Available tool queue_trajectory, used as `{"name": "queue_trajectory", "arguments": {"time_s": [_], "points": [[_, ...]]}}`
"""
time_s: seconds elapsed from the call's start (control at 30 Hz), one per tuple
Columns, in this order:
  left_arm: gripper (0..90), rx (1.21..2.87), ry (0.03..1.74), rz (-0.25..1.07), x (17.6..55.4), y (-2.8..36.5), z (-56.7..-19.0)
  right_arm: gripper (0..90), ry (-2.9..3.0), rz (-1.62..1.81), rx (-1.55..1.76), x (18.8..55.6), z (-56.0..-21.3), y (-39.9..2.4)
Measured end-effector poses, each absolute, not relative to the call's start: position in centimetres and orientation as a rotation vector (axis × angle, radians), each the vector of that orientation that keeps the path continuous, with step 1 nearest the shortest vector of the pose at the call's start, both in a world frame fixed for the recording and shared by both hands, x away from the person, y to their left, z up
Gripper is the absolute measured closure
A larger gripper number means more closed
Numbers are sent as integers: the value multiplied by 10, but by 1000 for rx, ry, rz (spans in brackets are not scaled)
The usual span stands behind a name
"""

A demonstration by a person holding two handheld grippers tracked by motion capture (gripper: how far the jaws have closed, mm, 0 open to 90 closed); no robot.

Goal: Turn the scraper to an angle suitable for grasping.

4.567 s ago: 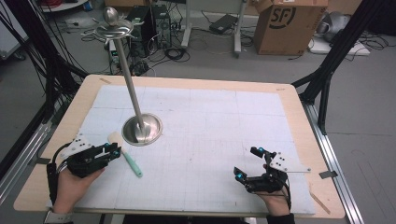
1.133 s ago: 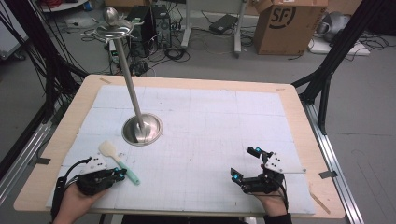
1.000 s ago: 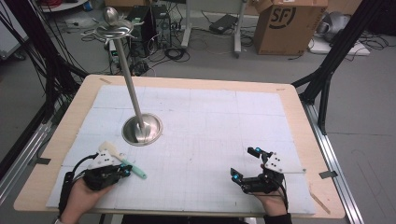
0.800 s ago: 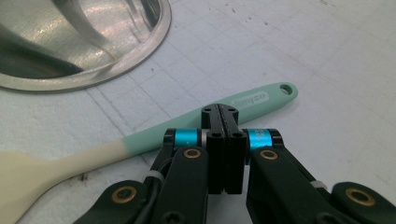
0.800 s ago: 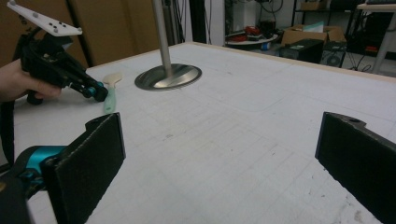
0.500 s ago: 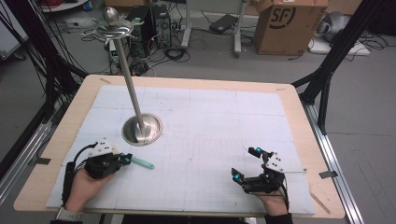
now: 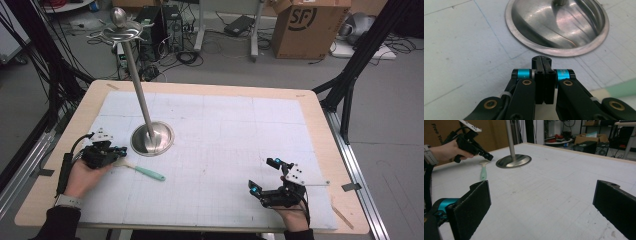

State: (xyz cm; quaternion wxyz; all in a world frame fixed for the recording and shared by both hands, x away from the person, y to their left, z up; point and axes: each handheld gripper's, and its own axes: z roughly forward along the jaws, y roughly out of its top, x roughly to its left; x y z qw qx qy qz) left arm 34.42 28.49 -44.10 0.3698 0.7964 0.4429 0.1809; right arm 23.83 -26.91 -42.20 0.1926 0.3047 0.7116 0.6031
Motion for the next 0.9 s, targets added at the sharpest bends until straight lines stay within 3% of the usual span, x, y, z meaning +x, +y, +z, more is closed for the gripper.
{"name": "queue_trajectory", "arguments": {"time_s": [0.33, 0.77, 0.9], "points": [[899, 2088, 1117, 530, 344, 283, -443, 4, 1996, 1697, 852, 236, -421, -271], [899, 2137, 1129, 519, 316, 294, -438, 4, 1989, 1689, 868, 234, -422, -275], [899, 2084, 1141, 459, 299, 306, -440, 4, 1993, 1685, 868, 234, -423, -275]]}}
